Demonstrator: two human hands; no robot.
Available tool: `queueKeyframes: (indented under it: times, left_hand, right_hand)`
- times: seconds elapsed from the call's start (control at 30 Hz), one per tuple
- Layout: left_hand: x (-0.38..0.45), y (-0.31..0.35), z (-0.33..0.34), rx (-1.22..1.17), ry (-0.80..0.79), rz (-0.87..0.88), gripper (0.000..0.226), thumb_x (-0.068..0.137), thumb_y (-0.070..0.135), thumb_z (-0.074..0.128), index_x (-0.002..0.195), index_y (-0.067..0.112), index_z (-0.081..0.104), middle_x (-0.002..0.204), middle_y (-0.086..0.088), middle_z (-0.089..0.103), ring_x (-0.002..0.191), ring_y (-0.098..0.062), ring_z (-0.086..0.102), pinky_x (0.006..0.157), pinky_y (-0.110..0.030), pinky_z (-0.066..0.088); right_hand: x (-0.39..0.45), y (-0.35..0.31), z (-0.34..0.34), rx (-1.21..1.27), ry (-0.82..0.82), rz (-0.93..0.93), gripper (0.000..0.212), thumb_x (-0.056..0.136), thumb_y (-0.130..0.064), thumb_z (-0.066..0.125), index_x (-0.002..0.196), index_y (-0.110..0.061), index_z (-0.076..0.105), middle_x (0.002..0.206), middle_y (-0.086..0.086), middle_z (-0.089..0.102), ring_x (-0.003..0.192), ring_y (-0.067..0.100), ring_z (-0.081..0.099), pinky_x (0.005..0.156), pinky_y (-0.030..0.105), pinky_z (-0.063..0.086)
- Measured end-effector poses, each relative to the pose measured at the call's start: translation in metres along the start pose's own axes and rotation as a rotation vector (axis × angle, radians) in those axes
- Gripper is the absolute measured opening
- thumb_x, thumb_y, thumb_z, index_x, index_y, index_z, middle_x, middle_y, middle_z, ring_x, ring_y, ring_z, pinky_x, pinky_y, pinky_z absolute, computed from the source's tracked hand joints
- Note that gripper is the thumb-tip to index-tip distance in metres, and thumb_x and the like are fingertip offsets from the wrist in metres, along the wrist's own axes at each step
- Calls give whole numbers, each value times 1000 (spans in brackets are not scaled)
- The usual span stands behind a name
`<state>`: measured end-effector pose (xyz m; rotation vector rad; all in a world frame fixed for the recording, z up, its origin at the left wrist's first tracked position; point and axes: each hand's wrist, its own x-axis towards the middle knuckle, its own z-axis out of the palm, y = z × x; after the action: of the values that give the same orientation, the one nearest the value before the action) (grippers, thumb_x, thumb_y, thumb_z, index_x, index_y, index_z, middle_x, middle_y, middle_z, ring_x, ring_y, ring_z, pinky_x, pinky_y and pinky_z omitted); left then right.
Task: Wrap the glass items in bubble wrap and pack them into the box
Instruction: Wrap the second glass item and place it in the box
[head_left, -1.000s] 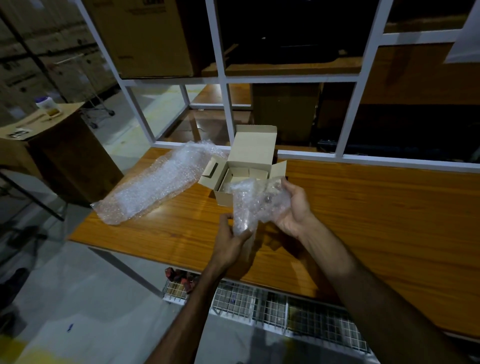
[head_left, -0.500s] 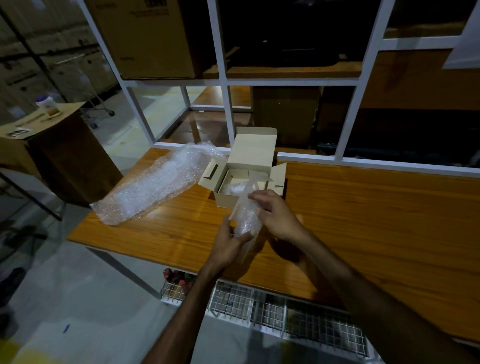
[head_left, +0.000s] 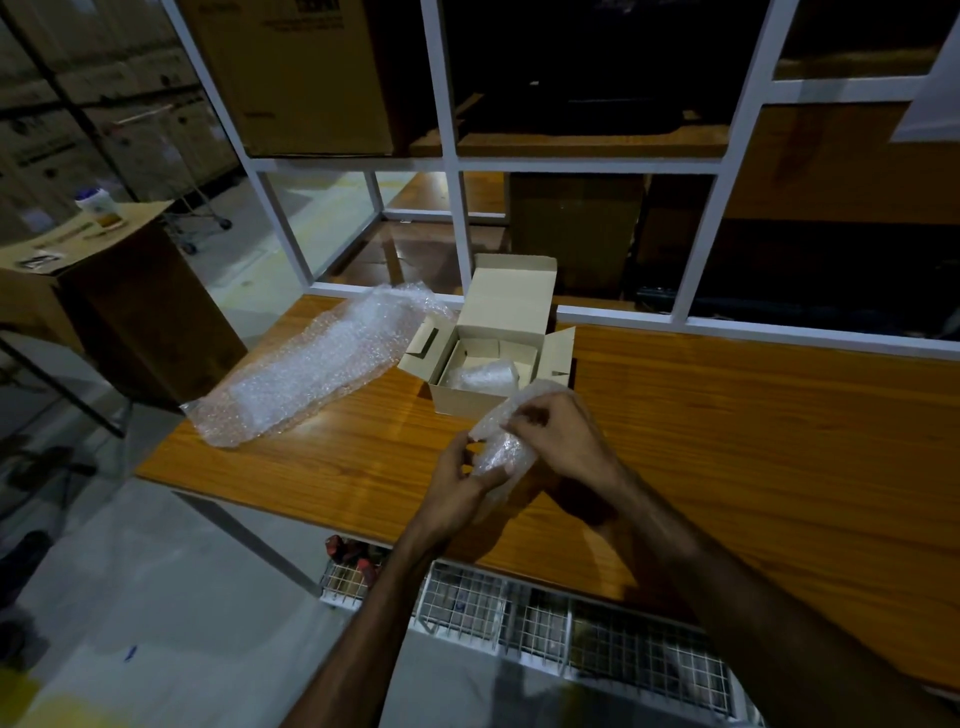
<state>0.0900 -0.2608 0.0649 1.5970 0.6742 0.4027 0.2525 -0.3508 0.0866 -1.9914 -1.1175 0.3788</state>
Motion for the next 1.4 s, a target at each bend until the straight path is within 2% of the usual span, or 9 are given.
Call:
queueKeyframes:
  times: [0.13, 0.23, 0.33, 0.4, 0.53, 0.67, 0.97, 1.23, 1.4]
  left_hand:
    - [-3, -3, 3, -52, 0, -10, 51, 93, 16, 79, 139, 21, 56, 125, -10, 68, 101, -21, 74, 82, -53, 64]
    - [-2, -4, 5, -94, -5, -39, 48, 94, 16, 78, 137, 19, 57, 124, -16, 67, 97, -30, 76, 82, -59, 63]
    - [0, -4, 7, -134, -3, -60, 42, 94, 17, 78, 131, 16, 58, 121, -24, 68, 94, -42, 75, 77, -55, 63]
    - [0, -2, 7, -174, 0, -72, 38, 96, 17, 76, 129, 16, 59, 119, -22, 71, 97, -43, 75, 78, -50, 63]
    - [0, -5, 3, -224, -27, -92, 41, 95, 17, 78, 131, 16, 60, 123, -22, 71, 104, -41, 74, 88, -57, 62]
    - [-3, -4, 4, -291, -59, -110, 39, 98, 14, 72, 135, 12, 57, 122, -20, 74, 109, -45, 72, 94, -61, 57]
    - [-9, 4, -1, -409, -102, -154, 46, 94, 17, 72, 137, 8, 58, 126, -22, 72, 107, -42, 71, 91, -55, 57]
    - [-8, 6, 0, -405, -63, -116, 45, 91, 17, 72, 133, 9, 59, 115, -15, 77, 100, -35, 74, 82, -46, 61]
    - [-6, 9, 3, -363, -27, -67, 48, 92, 20, 73, 137, 16, 57, 121, -15, 73, 105, -32, 75, 87, -52, 62]
  right_hand:
    - [2, 0, -1, 5, 66, 62, 13, 101, -24, 65, 107, -23, 77, 107, -4, 78, 84, -2, 68, 87, 32, 59]
    - [3, 3, -3, -201, 126, 44, 15, 100, -36, 62, 95, -32, 76, 107, -12, 72, 104, 4, 59, 98, 38, 31]
    - [1, 4, -9, -385, 147, -77, 27, 94, -52, 58, 98, -34, 78, 137, -8, 48, 132, 9, 38, 98, 36, 19]
    - [-1, 3, -13, -391, 49, -146, 38, 93, -56, 54, 109, -30, 76, 150, -6, 47, 140, 13, 38, 107, 40, 20]
    - [-2, 2, -19, -329, -67, -149, 33, 97, -52, 59, 118, -27, 63, 122, -9, 64, 108, 7, 53, 109, 44, 30]
    - [-4, 2, -19, -249, -51, -148, 55, 89, -66, 54, 135, -35, 48, 118, -13, 61, 111, 6, 54, 101, 36, 29]
    - [-2, 11, -30, -397, -85, -240, 98, 74, -96, 37, 142, -28, 60, 109, -12, 54, 106, 7, 44, 97, 34, 20]
    - [-7, 6, -22, -354, -22, -213, 82, 85, -86, 35, 128, -25, 70, 106, -11, 53, 108, 11, 47, 99, 42, 28]
    - [-6, 6, -14, -236, 3, -148, 70, 89, -77, 43, 128, -25, 68, 140, -6, 40, 135, 8, 33, 109, 41, 21]
